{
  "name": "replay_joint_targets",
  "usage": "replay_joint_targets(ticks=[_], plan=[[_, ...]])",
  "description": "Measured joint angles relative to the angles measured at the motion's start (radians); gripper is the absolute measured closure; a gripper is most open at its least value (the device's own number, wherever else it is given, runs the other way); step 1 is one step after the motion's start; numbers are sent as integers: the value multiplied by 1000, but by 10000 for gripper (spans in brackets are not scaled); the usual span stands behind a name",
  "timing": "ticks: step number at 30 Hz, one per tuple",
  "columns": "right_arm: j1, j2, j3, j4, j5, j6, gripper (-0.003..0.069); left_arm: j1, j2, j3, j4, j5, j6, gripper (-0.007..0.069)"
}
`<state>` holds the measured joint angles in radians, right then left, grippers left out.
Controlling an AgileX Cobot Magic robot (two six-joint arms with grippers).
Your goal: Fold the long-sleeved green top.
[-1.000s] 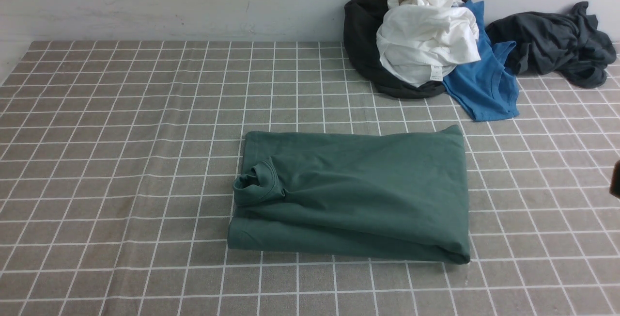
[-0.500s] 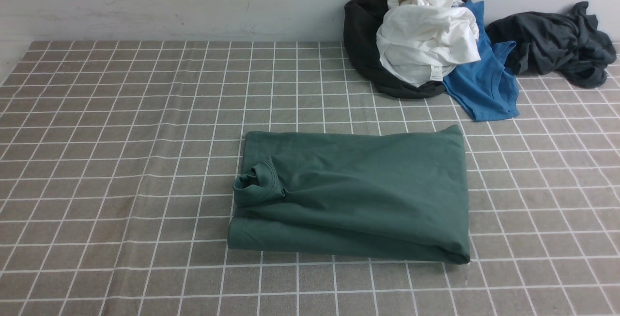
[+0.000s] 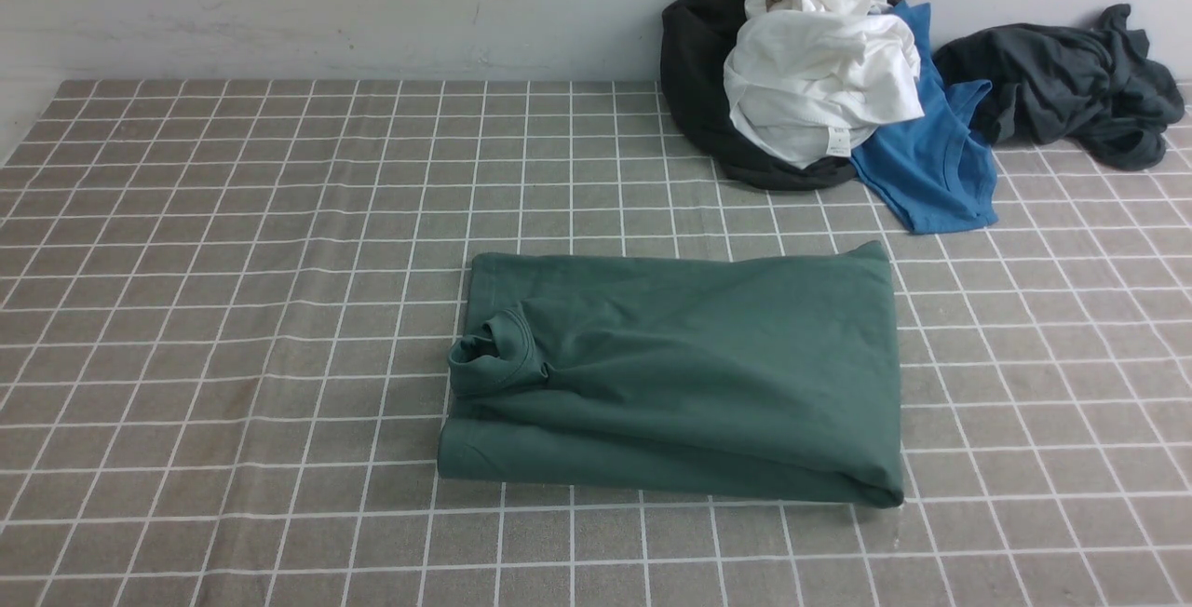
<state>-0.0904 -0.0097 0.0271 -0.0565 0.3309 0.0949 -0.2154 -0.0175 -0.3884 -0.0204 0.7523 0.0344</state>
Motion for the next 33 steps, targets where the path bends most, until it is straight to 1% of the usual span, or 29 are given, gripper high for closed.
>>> replay_joint_targets(ticks=[3, 6, 7, 11, 33], plan=[[15, 0, -1, -6, 12, 0, 673, 0, 0, 0, 0, 0, 0, 631], [53, 0, -1, -9, 16, 0, 673, 0, 0, 0, 0, 0, 0, 631], [83, 0, -1, -9, 17, 0, 673, 0, 0, 0, 0, 0, 0, 631], [127, 0, -1, -10, 18, 0, 673, 0, 0, 0, 0, 0, 0, 631], [130, 0, -1, -10, 18, 0, 673, 0, 0, 0, 1, 0, 0, 631]])
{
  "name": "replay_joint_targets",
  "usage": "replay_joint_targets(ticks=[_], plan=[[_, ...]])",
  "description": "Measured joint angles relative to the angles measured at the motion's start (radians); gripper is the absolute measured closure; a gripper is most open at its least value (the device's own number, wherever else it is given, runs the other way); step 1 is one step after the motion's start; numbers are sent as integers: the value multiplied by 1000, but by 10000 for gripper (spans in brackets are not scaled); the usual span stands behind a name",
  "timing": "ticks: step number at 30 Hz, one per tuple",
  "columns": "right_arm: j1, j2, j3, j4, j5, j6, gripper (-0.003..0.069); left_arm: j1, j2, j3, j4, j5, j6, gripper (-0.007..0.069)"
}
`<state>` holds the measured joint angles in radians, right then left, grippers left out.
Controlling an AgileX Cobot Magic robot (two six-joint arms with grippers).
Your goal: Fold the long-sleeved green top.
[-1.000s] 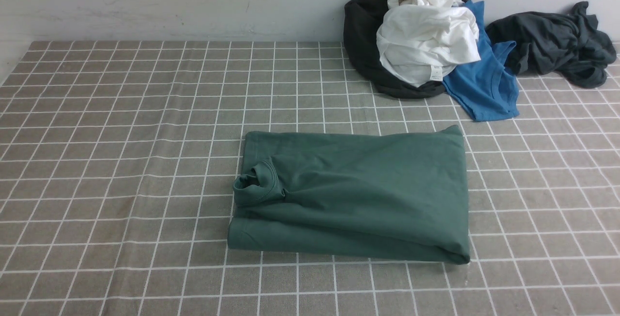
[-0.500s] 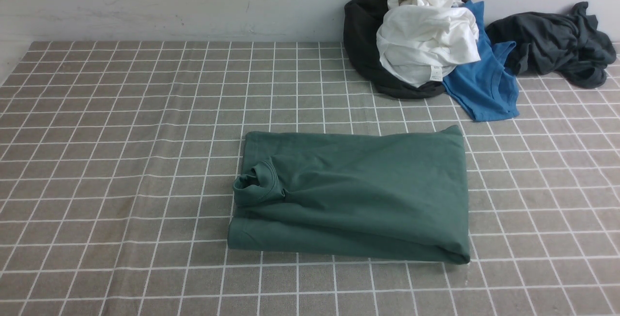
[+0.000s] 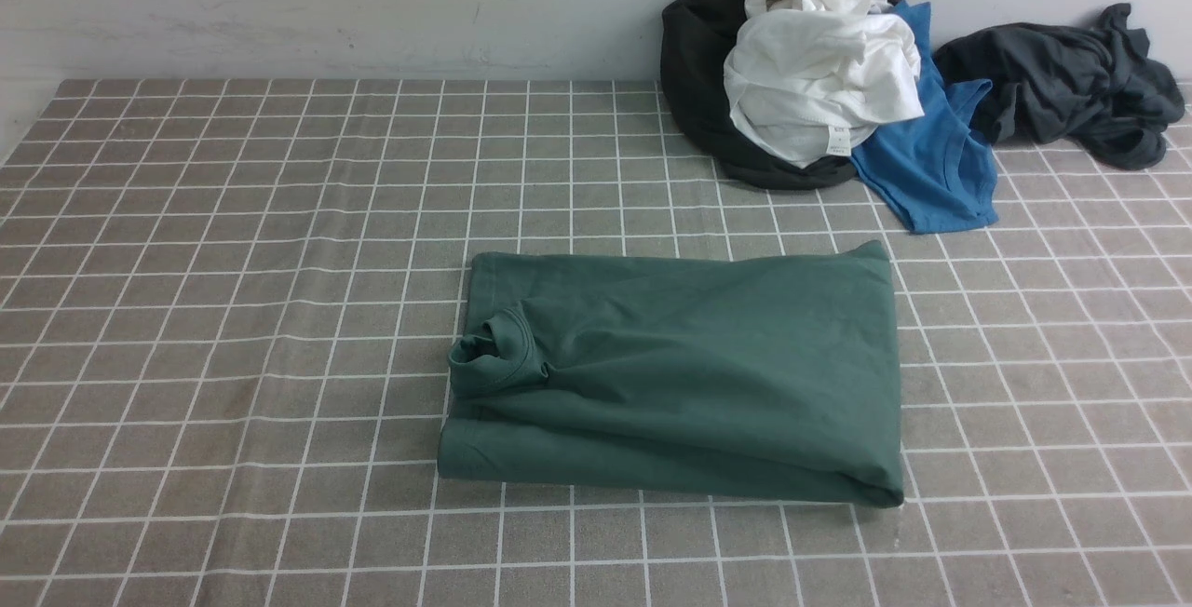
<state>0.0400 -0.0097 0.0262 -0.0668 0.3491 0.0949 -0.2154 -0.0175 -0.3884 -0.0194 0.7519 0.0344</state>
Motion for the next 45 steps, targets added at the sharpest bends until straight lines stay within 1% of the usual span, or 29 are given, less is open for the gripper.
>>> replay_joint_targets(ticks=[11, 16, 19, 20, 21, 23, 24, 26, 30, 31, 32, 33, 36, 41, 45], plan=[[0, 0, 0, 0, 0, 0, 673, 0, 0, 4, 0, -7, 0, 631], [0, 0, -1, 0, 0, 0, 673, 0, 0, 63, -2, -85, 0, 631], [0, 0, -1, 0, 0, -1, 673, 2, 0, 117, 32, -157, 0, 631], [0, 0, -1, 0, 0, -2, 673, 14, 0, 149, 48, -195, 0, 631], [0, 0, -1, 0, 0, -2, 673, 17, 0, 158, 49, -201, 0, 631], [0, 0, -1, 0, 0, -4, 673, 61, 0, 215, 52, -261, 0, 631], [0, 0, -1, 0, 1, -4, 673, 66, 0, 220, 52, -265, 0, 631], [0, 0, -1, 0, 1, -4, 673, 129, 0, 288, 41, -307, 0, 631], [0, 0, -1, 0, 1, -4, 673, 242, 0, 389, 10, -338, 0, 631], [0, 0, -1, 0, 2, -4, 673, 264, 0, 401, 3, -343, 1, 631], [0, 0, -1, 0, 2, -4, 673, 264, 0, 401, 3, -343, 1, 631], [0, 0, -1, 0, 2, -4, 673, 290, 1, 406, -4, -368, 0, 631], [0, 0, -1, 0, 2, -4, 673, 309, 1, 409, -8, -381, 13, 631], [0, 0, -1, 0, 2, -4, 673, 311, 1, 410, -13, -386, 36, 631], [0, 0, -1, 0, 2, -4, 673, 280, 1, 410, -15, -388, 37, 631]])
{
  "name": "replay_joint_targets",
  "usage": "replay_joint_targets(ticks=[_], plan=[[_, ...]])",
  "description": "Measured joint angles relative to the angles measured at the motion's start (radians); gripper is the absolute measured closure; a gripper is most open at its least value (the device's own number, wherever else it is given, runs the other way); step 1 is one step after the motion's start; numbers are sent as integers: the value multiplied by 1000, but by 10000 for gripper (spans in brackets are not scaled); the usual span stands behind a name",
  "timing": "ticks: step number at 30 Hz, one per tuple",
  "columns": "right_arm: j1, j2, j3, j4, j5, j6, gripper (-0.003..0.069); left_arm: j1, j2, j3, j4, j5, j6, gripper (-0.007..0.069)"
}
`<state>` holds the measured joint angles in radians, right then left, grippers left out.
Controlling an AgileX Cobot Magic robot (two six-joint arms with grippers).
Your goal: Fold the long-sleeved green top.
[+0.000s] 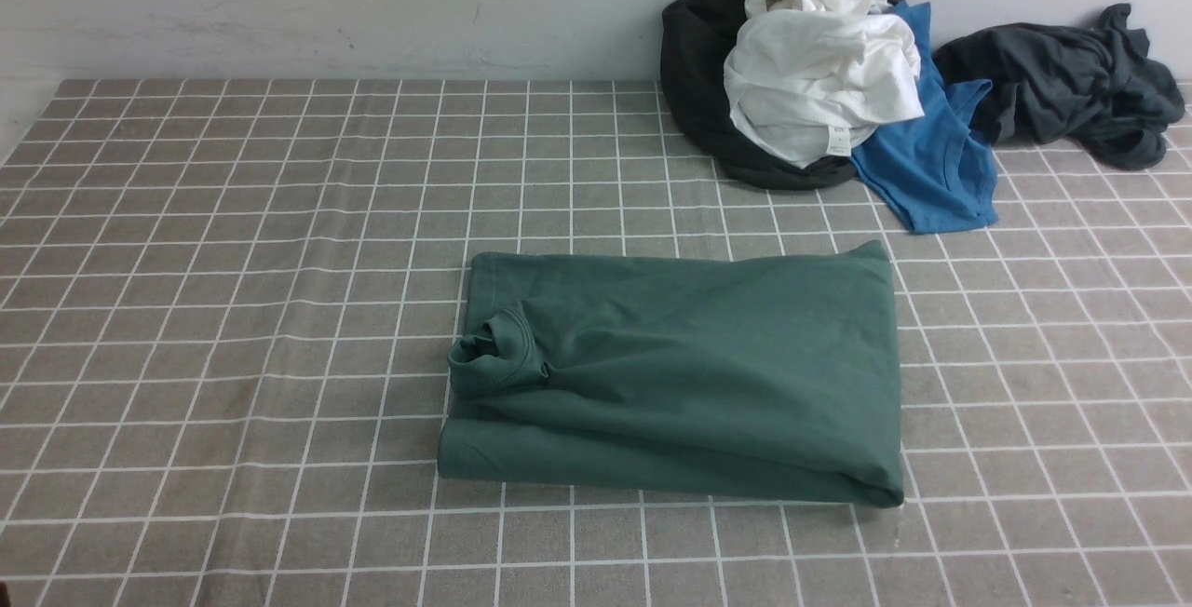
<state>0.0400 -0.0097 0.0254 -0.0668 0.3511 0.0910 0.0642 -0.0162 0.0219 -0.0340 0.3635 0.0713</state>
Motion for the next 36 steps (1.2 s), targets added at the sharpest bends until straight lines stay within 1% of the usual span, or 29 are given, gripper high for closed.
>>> replay_joint_targets(ticks=[4, 36], plan=[[0, 0, 0, 0, 0, 0, 673, -19, 0, 0, 0, 0, 2, 631], [0, 0, 0, 0, 0, 0, 673, -20, 0, 0, -1, -1, 2, 631]])
